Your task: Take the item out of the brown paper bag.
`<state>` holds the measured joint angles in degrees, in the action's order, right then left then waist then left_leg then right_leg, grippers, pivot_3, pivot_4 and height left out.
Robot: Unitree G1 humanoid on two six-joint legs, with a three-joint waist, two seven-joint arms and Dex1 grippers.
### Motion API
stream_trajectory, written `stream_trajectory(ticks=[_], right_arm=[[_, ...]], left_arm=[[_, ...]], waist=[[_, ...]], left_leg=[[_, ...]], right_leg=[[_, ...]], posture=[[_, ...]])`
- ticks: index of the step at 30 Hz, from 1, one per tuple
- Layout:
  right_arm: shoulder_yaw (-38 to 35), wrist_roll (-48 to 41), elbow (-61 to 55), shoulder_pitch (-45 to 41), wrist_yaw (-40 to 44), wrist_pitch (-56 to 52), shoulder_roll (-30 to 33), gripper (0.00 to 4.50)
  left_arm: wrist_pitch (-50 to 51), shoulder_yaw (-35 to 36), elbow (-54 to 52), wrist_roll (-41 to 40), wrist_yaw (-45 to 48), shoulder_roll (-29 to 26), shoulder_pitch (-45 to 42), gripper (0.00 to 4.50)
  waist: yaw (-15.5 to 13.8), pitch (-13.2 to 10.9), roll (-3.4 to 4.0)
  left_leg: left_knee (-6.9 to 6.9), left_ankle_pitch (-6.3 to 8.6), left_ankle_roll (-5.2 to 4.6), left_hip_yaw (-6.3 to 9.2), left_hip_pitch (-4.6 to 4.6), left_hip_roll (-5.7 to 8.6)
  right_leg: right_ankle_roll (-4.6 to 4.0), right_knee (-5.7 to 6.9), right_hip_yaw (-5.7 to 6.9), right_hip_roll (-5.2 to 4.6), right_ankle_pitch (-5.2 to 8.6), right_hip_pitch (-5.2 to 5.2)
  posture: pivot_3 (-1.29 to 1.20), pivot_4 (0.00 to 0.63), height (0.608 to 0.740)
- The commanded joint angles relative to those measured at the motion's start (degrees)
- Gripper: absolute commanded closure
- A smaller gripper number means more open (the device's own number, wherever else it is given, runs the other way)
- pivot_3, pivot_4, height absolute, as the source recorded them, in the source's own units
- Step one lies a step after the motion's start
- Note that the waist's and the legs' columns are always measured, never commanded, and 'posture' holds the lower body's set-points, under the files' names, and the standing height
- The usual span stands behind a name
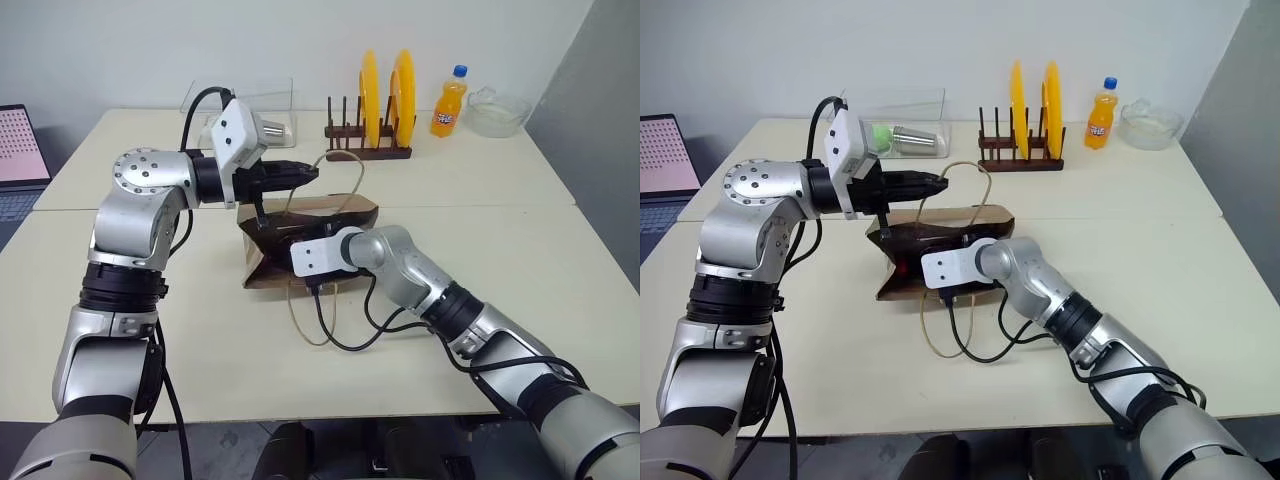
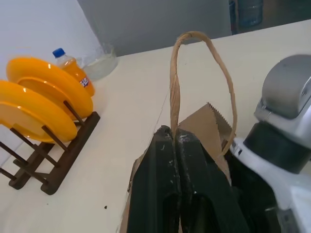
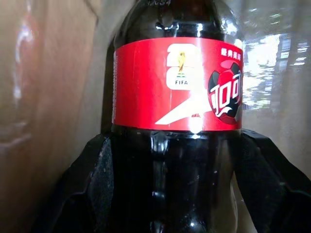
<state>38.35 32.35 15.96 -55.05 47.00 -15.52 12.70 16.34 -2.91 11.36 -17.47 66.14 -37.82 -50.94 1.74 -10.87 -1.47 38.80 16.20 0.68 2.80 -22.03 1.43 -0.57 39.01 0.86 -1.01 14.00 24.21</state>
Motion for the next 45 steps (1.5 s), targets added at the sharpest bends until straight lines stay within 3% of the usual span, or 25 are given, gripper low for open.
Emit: stream_trajectory(ticks=[1,11,17,26,30,34,38,45], right_arm=[[-3.95,-3.95,-8.60,-0.77,4.38,0.46,0.76,1.41],[-10.25,-18.98,-20.66,-0.11,15.05,2.74,4.02,1.41],[-18.79,-31.88,-25.36,0.79,16.47,-4.45,3.43,1.41],[-31.02,-46.44,-32.27,1.30,15.47,-15.22,9.94,1.41],[-38.27,-50.43,-33.62,0.84,14.11,-20.30,16.87,1.41],[-39.45,-45.05,-29.00,5.13,14.57,-16.12,29.48,1.41],[-35.47,-39.19,-22.88,10.41,15.65,-9.44,37.58,1.41],[-25.15,-28.74,-9.56,14.15,15.98,3.36,39.16,1.41]], left_arm=[[-1.32,1.04,0.04,0.47,-0.76,-0.02,-1.84,4.50],[-3.49,0.48,3.00,2.44,-1.41,0.86,-3.19,4.50],[-4.55,0.15,3.61,3.43,-1.34,1.54,-3.16,4.50],[-4.49,-0.26,2.91,3.74,-1.04,1.70,-2.86,4.50],[-4.35,-0.43,2.60,3.55,-0.91,1.48,-2.67,4.50],[-4.49,-0.39,2.99,3.62,-0.76,1.17,-2.66,4.50],[-4.85,-0.48,3.32,3.76,-0.56,1.04,-2.72,4.50],[-5.29,-0.59,3.52,3.76,-0.51,1.37,-2.90,4.50]], waist=[[-0.01,0.00,0.00],[-0.05,0.00,0.00],[-0.11,0.00,0.00],[-0.24,0.00,0.00],[-0.28,-0.01,0.00],[-0.67,0.00,-0.01],[-0.77,-0.02,-0.03],[0.20,-0.06,0.04]], left_leg=[[-0.01,0.00,0.00,0.01,-0.01,0.00],[-0.01,0.01,-0.01,0.03,-0.01,0.00],[-0.01,0.01,-0.01,0.05,-0.02,0.00],[-0.02,0.02,-0.03,0.05,-0.03,0.01],[-0.04,0.02,-0.03,0.05,-0.05,0.01],[-0.01,0.03,-0.05,0.04,-0.06,0.03],[-0.02,0.03,-0.06,-0.04,-0.06,0.03],[-0.05,0.03,-0.06,-0.22,0.04,-0.06]], right_leg=[[0.00,0.00,0.01,0.00,0.00,0.01],[0.00,-0.01,0.04,0.00,0.00,0.00],[0.00,-0.02,0.05,-0.01,0.00,-0.01],[0.00,-0.03,0.06,-0.03,0.00,-0.02],[0.00,-0.04,0.07,-0.04,0.00,-0.02],[0.01,-0.07,0.08,-0.06,0.00,-0.05],[0.03,-0.09,0.05,-0.05,0.01,-0.07],[0.11,-0.03,-0.10,0.02,0.06,-0.02]], posture=[[0.00,0.150,0.740],[0.00,0.150,0.740],[0.00,0.150,0.740],[0.00,0.150,0.740],[0.00,0.150,0.740],[0.00,0.150,0.740],[0.00,0.150,0.740],[0.00,0.150,0.740]])
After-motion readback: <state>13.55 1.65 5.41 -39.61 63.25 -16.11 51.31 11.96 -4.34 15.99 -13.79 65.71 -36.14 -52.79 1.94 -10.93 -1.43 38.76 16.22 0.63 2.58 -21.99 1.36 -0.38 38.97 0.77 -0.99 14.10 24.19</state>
